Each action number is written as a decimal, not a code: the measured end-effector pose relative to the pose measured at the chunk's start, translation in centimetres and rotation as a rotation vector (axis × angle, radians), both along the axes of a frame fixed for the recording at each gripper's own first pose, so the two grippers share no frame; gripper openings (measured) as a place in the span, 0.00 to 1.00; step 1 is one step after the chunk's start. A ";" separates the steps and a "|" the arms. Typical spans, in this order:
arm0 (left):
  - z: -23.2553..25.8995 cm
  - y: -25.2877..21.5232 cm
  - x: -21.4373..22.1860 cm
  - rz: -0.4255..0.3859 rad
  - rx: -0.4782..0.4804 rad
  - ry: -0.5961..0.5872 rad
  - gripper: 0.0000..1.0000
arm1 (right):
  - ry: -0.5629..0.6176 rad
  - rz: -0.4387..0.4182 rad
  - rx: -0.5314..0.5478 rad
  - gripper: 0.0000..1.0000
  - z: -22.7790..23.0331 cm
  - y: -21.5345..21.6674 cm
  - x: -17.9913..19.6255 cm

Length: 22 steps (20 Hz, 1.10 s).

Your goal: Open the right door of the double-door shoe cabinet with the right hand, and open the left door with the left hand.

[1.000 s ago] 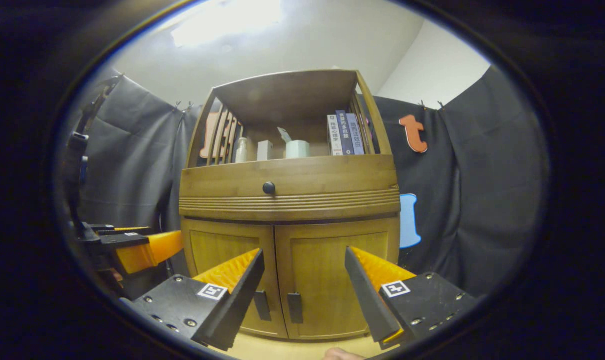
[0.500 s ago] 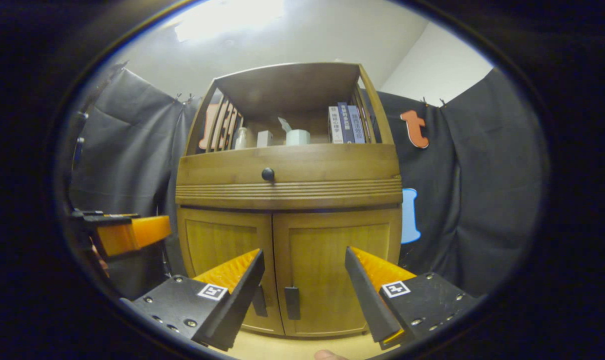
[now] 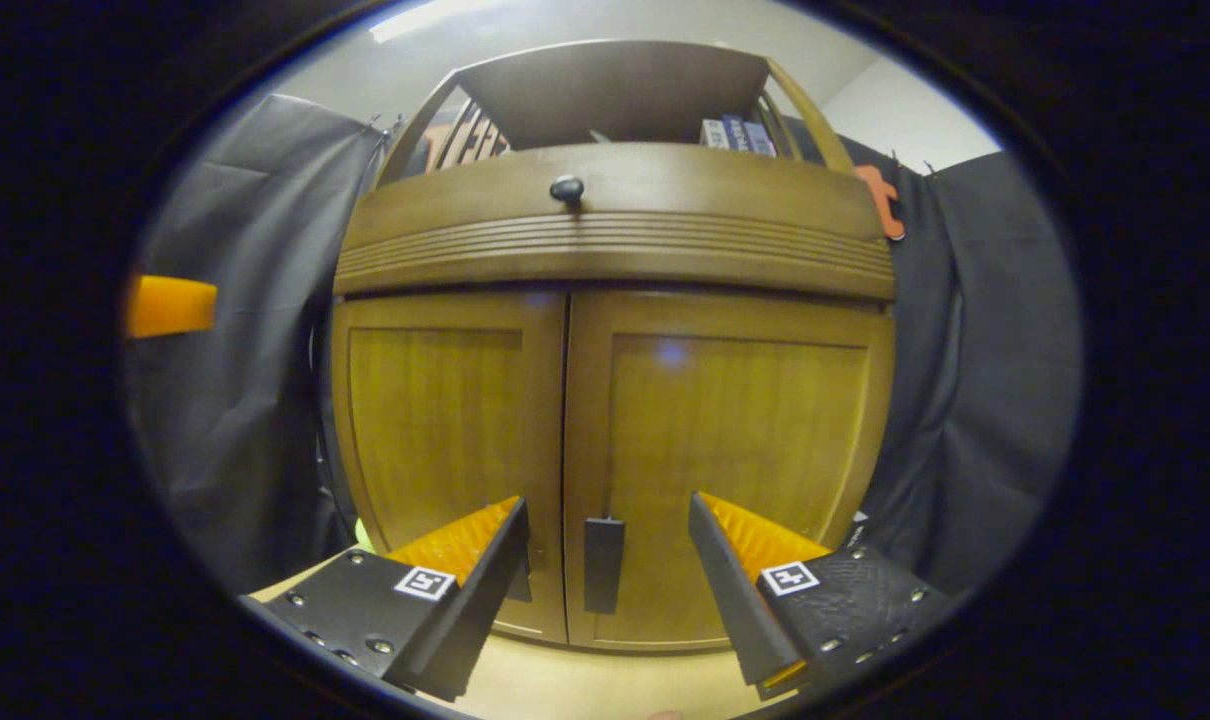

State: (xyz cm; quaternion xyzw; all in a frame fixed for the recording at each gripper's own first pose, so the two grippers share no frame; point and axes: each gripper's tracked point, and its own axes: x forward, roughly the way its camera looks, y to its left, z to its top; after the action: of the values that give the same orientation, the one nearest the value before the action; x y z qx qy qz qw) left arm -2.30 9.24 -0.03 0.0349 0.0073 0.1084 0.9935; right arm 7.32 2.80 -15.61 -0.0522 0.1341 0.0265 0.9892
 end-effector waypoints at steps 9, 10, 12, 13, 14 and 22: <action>-0.4 4.8 0.0 0.127 0.025 0.012 0.92 | 0.121 -0.067 0.005 0.53 -5.5 -0.4 5.4; -0.6 4.9 0.0 0.131 0.023 0.014 0.92 | 0.126 -0.075 0.010 0.39 -5.6 -0.4 5.4; -0.7 4.9 0.1 0.131 0.020 0.017 0.92 | 0.118 -0.101 0.033 0.40 -6.1 -0.5 6.3; -0.8 4.9 0.2 0.130 0.018 0.019 0.92 | 0.120 -0.117 0.037 0.31 -5.7 -0.6 5.4; -0.8 4.7 0.3 0.127 0.016 0.020 0.92 | 0.111 -0.123 0.035 0.30 -5.6 -0.7 5.5; -1.2 3.0 0.2 0.067 0.012 0.042 0.92 | 0.094 -0.184 0.055 0.27 -4.8 -1.3 2.6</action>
State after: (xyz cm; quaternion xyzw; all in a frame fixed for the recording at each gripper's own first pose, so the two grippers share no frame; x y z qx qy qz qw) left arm -2.08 12.20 -1.25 0.0427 0.0287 0.1408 0.9887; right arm 9.89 1.47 -20.43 -0.0112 0.1840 -0.0583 0.9811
